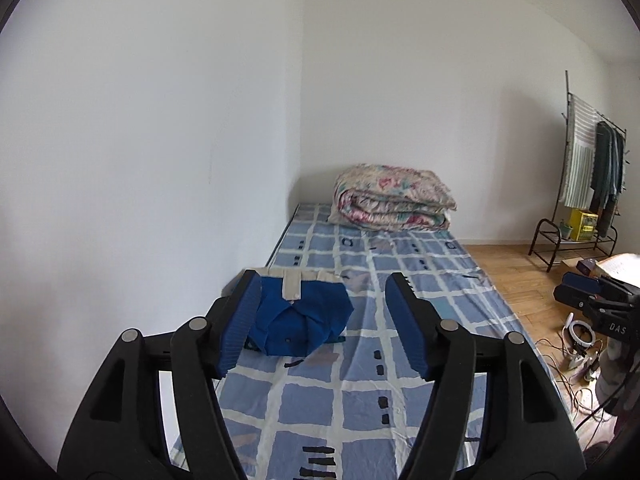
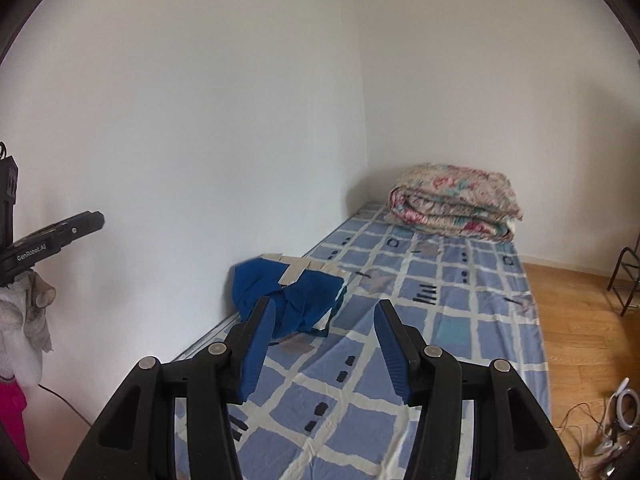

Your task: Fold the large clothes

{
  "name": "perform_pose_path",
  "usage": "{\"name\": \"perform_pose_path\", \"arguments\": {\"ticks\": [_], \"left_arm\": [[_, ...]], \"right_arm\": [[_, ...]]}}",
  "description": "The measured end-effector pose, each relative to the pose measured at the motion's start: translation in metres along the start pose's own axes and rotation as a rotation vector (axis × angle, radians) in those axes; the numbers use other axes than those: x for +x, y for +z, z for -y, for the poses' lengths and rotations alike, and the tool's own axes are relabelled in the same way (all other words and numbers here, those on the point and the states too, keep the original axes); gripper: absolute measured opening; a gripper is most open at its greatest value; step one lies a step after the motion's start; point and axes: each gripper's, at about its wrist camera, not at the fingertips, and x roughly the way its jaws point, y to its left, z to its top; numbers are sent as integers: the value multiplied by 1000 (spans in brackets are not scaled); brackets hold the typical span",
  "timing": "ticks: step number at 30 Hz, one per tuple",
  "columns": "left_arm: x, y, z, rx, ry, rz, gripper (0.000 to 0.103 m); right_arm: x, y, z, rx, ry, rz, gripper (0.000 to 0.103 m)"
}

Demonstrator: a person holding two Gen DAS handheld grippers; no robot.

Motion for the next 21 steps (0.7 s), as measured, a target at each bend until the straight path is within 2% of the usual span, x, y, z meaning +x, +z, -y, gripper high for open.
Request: {"name": "perform_pose_path", "arguments": {"ticks": [3, 5, 8, 10, 11, 13, 16, 21], "left_arm": [[-35, -1, 13, 9, -32, 6, 69], [-53, -6, 20, 9, -59, 12, 78], [-73, -23, 35, 11, -89, 18, 85], [-78, -35, 41, 0, -92, 11, 88], [-77, -41, 43, -6, -92, 3, 94], [-80, -59, 47, -26, -91, -22, 102], [-80, -84, 54, -33, -92, -46, 103], [-58, -110, 66, -17, -68, -77, 103]], "right_arm": [[-41, -8, 3, 4, -31, 30, 60], [-61, -17, 6, 5, -49, 40, 61], [-81, -32, 9, 4, -75, 32, 64], [-91, -44, 11, -1, -90, 27, 70], [-96, -52, 12, -5, -107, 27, 71], [-100, -64, 16, 0, -135, 32, 86], [-101, -80, 22, 7, -164, 38, 101], [-86, -101, 34, 37, -191, 28, 103]]}}
